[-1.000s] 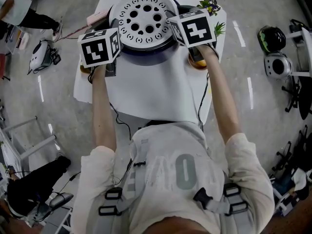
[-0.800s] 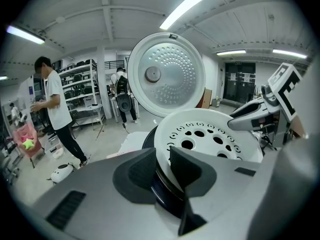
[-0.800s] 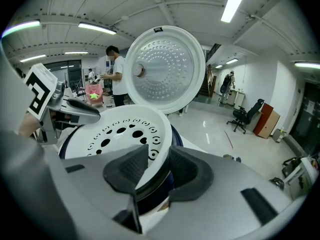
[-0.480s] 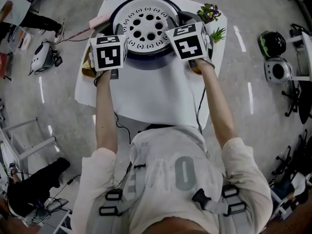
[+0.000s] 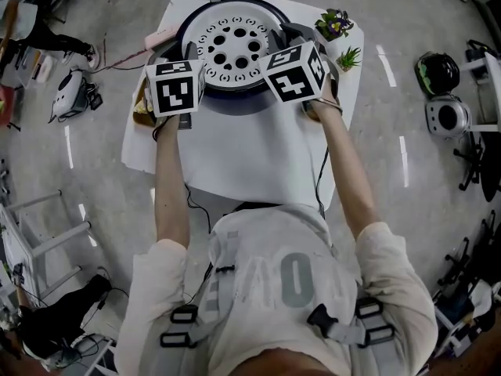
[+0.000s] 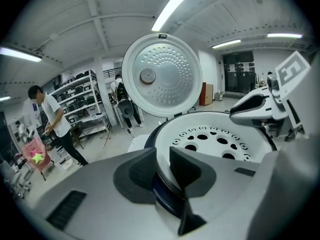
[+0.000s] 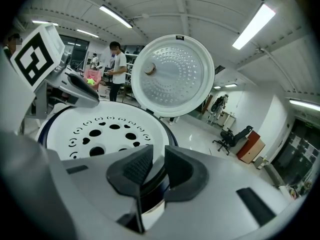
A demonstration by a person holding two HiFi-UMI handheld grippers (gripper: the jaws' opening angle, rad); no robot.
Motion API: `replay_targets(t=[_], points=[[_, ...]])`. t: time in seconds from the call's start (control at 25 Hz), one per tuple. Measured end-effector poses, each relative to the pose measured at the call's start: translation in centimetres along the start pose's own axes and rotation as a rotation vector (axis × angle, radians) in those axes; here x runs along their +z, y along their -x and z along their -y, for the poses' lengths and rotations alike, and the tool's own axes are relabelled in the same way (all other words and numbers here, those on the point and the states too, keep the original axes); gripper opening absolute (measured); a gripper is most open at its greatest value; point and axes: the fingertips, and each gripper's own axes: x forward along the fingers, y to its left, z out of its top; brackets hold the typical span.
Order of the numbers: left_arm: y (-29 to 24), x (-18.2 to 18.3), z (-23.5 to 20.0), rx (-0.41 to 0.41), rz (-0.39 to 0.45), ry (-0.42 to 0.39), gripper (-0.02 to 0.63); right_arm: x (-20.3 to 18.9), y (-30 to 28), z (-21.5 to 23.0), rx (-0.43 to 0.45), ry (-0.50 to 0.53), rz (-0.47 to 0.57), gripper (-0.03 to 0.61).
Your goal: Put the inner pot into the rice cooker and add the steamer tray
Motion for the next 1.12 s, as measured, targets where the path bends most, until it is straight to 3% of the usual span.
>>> replay_targets(t=[0.24, 0.4, 0.6, 0.84, 1.12], points=[[-0.2, 0.3, -0.1, 0.020, -0.013, -0.008, 0.089, 0.4, 0.3, 0.3, 0.012, -0.013, 0.022, 0.077], [0.9, 1.7, -0.6, 0.040, 0.026, -0.019, 0.089, 2.0, 1.6, 1.0, -0.010, -0.035, 0.066, 0.077], [5.0, 5.3, -1.7, 0.063, 0.168, 0.008, 0.089, 5.4, 4.6, 1.1, -0.032, -0.048, 0.160, 0.077], [12.2, 7.3, -1.3, 0.077, 0.316, 0.031, 0.089, 9.0, 10.4, -1.6, 0.033, -0.086, 0.312, 0.073], [19.2, 5.6, -1.4, 0.122, 0.451, 0.081, 0.027, 10.2, 15.1, -6.1, 0.023, -0.056, 0.445, 0.008]])
